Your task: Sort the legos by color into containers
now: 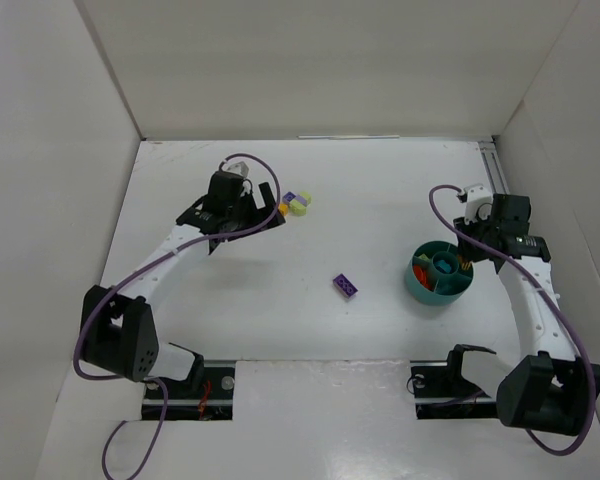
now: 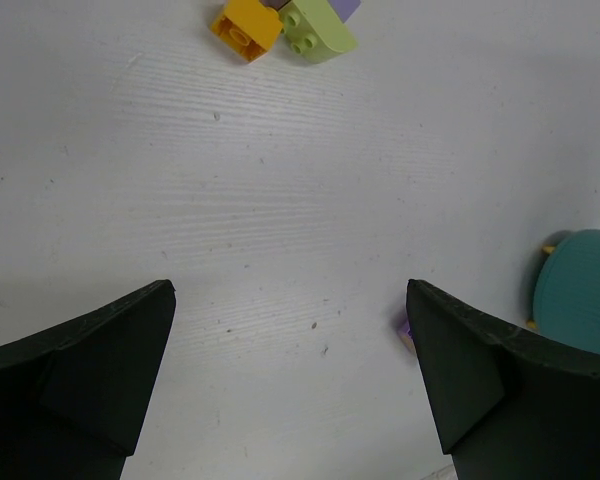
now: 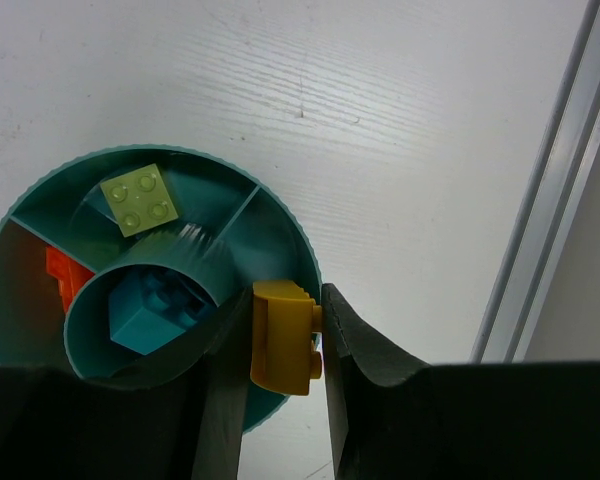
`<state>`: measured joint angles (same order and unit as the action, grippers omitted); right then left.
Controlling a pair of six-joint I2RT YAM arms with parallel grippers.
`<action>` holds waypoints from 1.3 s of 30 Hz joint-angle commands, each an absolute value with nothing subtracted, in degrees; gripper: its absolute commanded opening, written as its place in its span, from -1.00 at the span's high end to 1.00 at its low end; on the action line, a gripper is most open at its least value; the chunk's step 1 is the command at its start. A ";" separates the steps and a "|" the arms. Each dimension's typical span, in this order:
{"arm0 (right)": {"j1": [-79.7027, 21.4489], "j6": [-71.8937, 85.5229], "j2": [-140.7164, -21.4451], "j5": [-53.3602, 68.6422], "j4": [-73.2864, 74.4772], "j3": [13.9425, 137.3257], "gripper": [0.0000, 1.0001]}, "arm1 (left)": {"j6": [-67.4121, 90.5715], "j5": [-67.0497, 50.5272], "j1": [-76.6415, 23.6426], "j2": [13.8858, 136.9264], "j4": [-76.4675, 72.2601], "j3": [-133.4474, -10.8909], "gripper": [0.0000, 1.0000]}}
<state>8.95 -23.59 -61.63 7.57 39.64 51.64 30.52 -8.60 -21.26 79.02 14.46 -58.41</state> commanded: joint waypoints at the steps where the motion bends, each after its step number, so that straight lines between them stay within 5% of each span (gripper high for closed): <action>1: 9.58 -23.38 -61.52 8.61 37.18 52.12 0.27 | 29.97 -9.14 -20.92 79.71 14.33 -61.35 -1.00; 20: 9.58 -23.91 -59.24 8.62 39.81 55.01 -0.51 | 29.97 -9.14 -20.92 80.24 14.33 -61.96 -1.00; 23: 9.58 -23.91 -58.62 8.61 40.43 55.54 -0.71 | 29.97 -9.14 -20.92 79.72 14.33 -61.96 -1.00; 24: 9.58 -23.91 -58.01 8.61 40.43 55.55 -0.99 | 29.97 -9.14 -20.92 79.72 14.33 -61.96 -1.00; 39: 7.48 -27.33 -50.63 15.12 45.17 56.60 -1.00 | 29.97 -9.14 -22.59 80.24 14.94 -63.54 -1.00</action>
